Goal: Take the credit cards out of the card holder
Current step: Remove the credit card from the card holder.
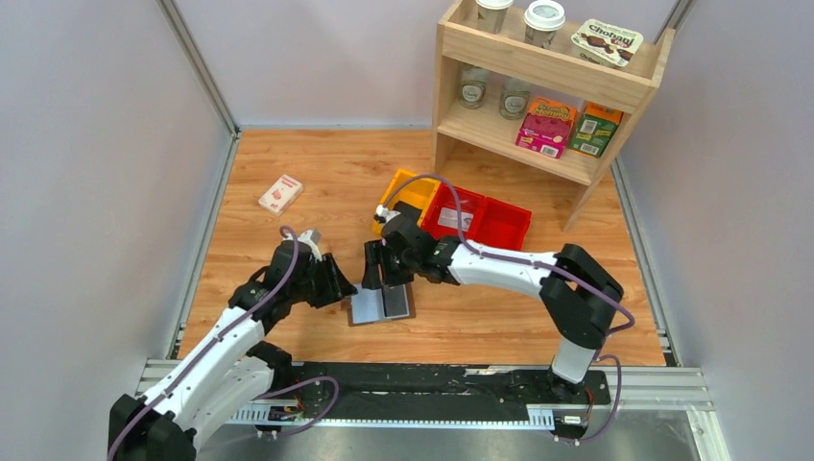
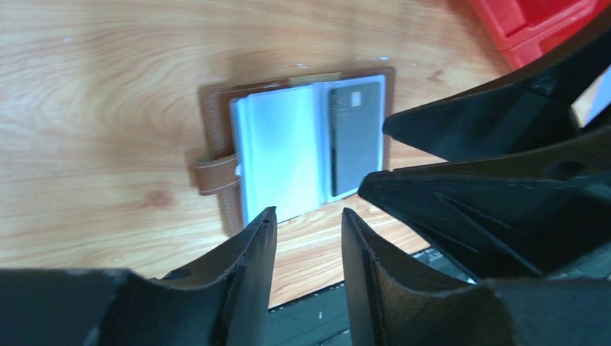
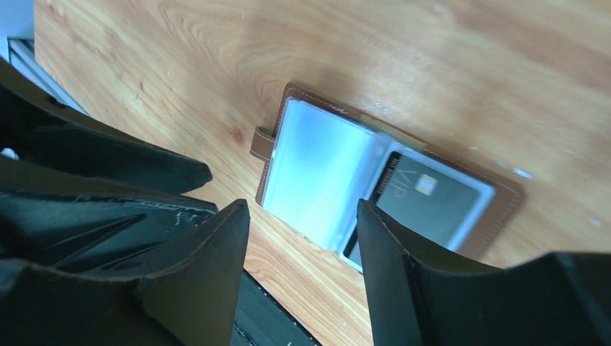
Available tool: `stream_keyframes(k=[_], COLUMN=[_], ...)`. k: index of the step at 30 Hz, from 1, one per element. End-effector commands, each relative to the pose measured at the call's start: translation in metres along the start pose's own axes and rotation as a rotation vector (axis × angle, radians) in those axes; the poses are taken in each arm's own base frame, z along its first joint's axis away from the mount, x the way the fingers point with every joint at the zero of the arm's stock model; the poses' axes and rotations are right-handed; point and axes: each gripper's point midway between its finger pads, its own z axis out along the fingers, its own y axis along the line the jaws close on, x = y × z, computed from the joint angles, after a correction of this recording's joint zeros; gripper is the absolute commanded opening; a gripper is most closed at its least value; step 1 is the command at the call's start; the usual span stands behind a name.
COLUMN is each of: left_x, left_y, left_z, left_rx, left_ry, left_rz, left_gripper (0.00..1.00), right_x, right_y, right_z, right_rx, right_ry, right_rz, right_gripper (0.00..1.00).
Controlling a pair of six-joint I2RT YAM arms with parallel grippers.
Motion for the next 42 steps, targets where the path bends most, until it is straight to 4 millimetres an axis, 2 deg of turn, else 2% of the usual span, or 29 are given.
stream_keyframes(k=[1, 3, 7, 15, 25, 28, 34, 38, 42], left_x=[-0.022, -0.021, -0.014, 0.001, 0.02, 0.025, 0.033, 0.032, 0.022], left_y=[-0.05, -0.056, -0.059, -0.054, -0.038, -0.033, -0.011, 0.002, 0.004], left_z=[-0.004, 0.002, 0.019, 0.053, 0.076, 0.08, 0.085, 0.082, 0.075], left_rx=[0.185, 0.215, 0.23, 0.226, 0.193, 0.188, 0.084, 0.004, -0.022], left_ry=[-0.018, 0.005, 0.079, 0.207, 0.303, 0.319, 0.328, 0.308, 0.245], left_rz=[0.014, 0.004, -0.021, -0.05, -0.068, -0.077, -0.097, -0.097, -0.08], left_gripper=[0.43, 0.38, 0.37, 0.36, 0.36, 0.36, 0.36, 0.36, 0.37], right_x=[-0.019, -0.011, 0.002, 0.019, 0.035, 0.041, 0.045, 0.045, 0.046], right_y=[-0.028, -0.04, -0.051, -0.064, -0.076, -0.078, -0.081, -0.082, -0.083], right_z=[-0.028, -0.029, -0.025, -0.009, 0.006, 0.008, 0.01, 0.011, 0.012], right_rx=[0.139, 0.166, 0.179, 0.191, 0.203, 0.202, 0.2, 0.199, 0.195], right_ry=[-0.096, -0.08, -0.057, -0.015, 0.047, 0.063, 0.072, 0.073, 0.076], right_rz=[-0.011, 0.017, 0.046, 0.073, 0.106, 0.118, 0.127, 0.132, 0.137], right_gripper=[0.58, 0.52, 0.42, 0.36, 0.33, 0.33, 0.32, 0.32, 0.32])
